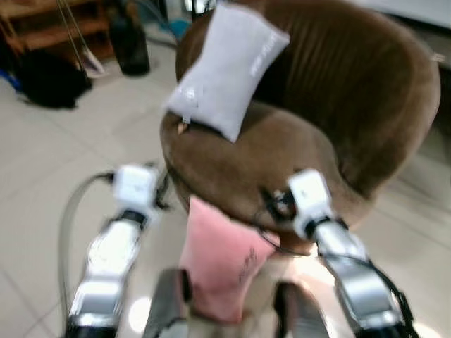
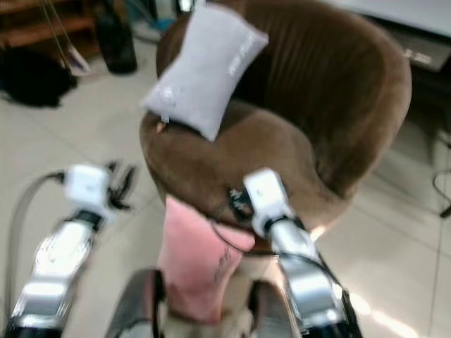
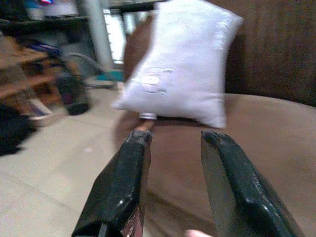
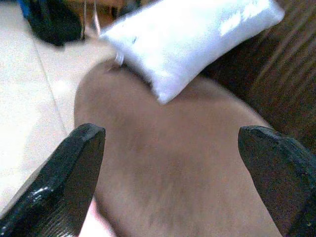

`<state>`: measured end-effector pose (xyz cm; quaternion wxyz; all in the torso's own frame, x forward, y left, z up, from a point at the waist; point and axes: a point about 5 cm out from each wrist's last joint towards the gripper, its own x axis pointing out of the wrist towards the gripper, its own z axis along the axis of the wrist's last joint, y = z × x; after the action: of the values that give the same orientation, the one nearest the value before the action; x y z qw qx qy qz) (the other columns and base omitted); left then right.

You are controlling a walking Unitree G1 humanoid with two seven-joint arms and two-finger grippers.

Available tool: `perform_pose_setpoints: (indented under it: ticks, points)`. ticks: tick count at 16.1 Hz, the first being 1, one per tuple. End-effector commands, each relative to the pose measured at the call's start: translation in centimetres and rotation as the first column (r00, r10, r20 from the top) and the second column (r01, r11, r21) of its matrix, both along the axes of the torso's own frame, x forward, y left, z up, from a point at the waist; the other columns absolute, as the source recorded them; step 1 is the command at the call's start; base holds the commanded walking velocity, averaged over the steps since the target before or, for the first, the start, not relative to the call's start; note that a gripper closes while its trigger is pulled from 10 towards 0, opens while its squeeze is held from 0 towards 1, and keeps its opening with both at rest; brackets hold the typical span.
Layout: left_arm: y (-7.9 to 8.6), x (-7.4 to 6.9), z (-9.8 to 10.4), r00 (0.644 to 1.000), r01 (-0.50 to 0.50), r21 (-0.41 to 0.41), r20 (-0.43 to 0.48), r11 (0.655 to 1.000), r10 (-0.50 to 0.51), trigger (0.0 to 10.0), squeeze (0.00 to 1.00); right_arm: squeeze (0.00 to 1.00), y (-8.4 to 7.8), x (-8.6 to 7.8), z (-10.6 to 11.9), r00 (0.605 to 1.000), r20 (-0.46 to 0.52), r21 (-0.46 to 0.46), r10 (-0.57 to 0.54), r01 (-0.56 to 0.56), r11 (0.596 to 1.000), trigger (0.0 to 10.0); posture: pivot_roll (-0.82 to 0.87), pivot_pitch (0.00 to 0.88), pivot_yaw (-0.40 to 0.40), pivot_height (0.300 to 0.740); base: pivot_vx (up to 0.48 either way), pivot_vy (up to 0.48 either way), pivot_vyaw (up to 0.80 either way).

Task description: Move the pillow to the sofa from floor

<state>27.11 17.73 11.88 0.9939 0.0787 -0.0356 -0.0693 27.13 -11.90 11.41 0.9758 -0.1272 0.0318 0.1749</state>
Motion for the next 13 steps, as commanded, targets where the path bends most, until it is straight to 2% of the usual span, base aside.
perform_pose_setpoints:
  ticks: [1,4,8,13]
  points:
    - [-1.8,0.1,0.1,0.998,0.055,-0.013,0.003,0.998,-0.055,10.0,0.0,0.0,-2.0,-0.4,-1.0,0.997,-0.043,-0.025,-0.067,0.066,0.998,10.0,-0.06,0.044,-0.016,0.518,0.307,0.0,0.0]
    - [-1.9,0.0,0.0,0.998,0.064,-0.006,-0.001,0.998,-0.064,10.0,0.0,0.0,-1.9,-0.5,-1.2,0.997,-0.054,-0.018,-0.059,0.058,0.998,10.0,-0.06,0.044,-0.016,0.518,0.084,0.0,0.0]
    - [-2.2,-0.6,-1.0,0.987,0.15,0.013,-0.057,0.989,-0.149,10.0,0.0,0.0,-2.1,-0.5,-1.9,0.995,-0.089,-0.013,-0.052,0.051,0.999,10.0,-0.06,0.04,-0.016,0.478,0.0,0.0,0.0]
    - [-2.0,-0.7,-1.2,0.986,0.155,0.024,-0.064,0.988,-0.154,10.0,0.0,0.0,-2.0,-0.5,-3.2,0.99,-0.138,-0.008,-0.033,0.033,0.999,10.0,-0.05,0.029,-0.02,0.443,0.0,0.0,0.0]
